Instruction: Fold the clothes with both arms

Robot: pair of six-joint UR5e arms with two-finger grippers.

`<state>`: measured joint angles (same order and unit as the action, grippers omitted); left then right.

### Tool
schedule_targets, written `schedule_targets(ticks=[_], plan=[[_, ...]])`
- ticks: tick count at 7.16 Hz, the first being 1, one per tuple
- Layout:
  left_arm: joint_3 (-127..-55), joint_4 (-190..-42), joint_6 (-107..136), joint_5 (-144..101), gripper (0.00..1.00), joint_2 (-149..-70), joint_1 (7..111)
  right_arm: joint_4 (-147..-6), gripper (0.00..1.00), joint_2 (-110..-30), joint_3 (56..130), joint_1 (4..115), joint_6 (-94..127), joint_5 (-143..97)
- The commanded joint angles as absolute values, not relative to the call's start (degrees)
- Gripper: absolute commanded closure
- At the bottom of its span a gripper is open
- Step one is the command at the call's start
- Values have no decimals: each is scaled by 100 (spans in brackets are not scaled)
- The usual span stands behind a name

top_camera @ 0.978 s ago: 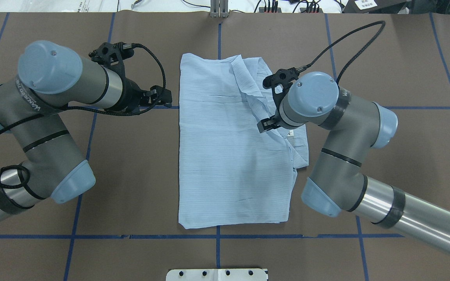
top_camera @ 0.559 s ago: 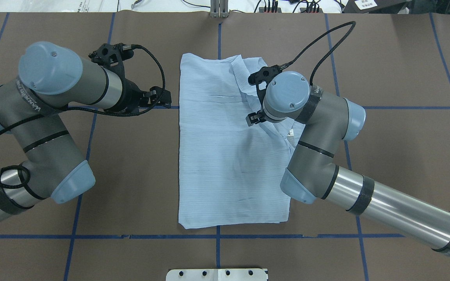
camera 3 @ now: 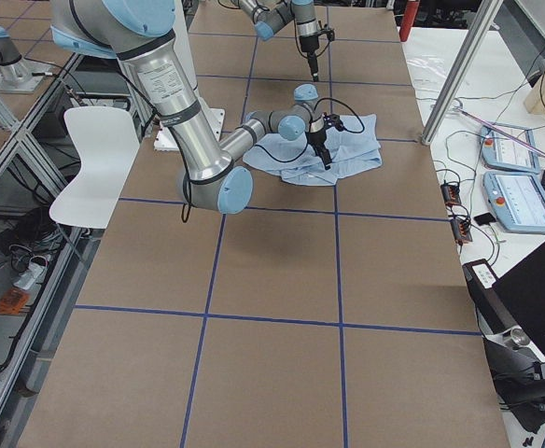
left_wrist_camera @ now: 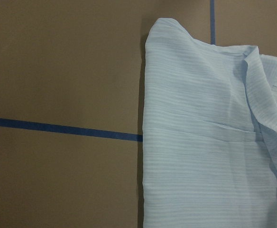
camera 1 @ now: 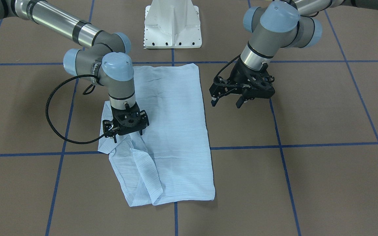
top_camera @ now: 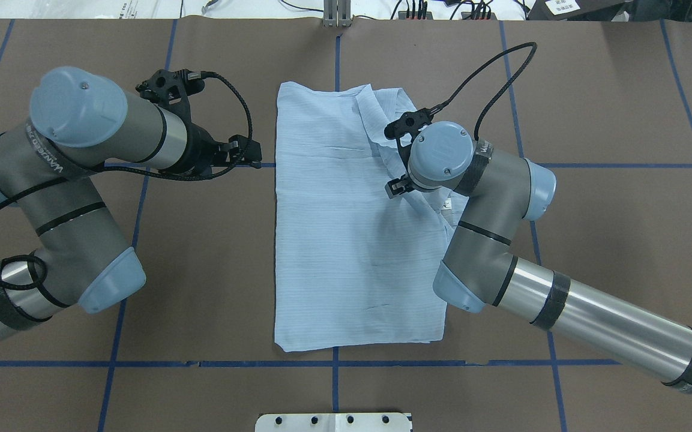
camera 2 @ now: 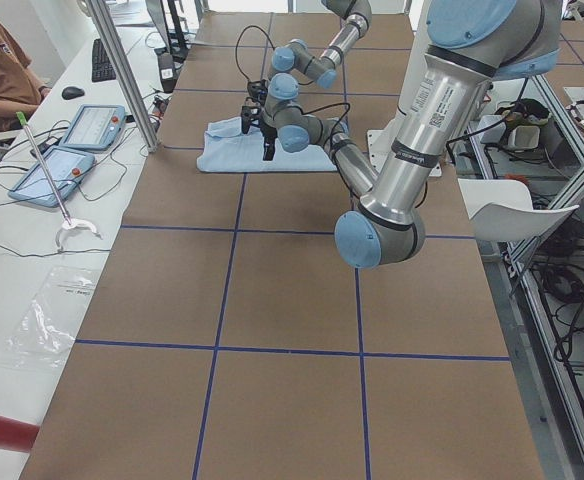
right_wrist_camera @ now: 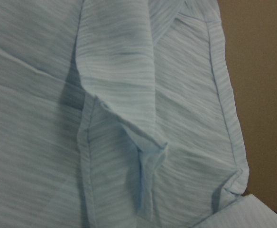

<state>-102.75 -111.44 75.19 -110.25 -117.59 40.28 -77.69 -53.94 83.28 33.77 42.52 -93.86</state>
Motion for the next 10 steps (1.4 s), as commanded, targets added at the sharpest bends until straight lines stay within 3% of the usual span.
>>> schedule_targets(ticks=[1,7,8,10], plan=[[-10257,-11145,7515,-11021,0,-11786,4025,-7769,0,-5475,8314,3602,4036,-9404],[-10345,-11109,7515,-11030,0,-11830,4025,-7743,0,-5871,8349,4834,3489,-10764],[-10406,-11101,7567,-11091,0,-11830,4017,-7743,0,-5932,8558,4851,3533,-11045],[-10677,-11092,8186,-11417,0,-11760,3782,-7743,0,-6798,9837,4843,4250,-11730]])
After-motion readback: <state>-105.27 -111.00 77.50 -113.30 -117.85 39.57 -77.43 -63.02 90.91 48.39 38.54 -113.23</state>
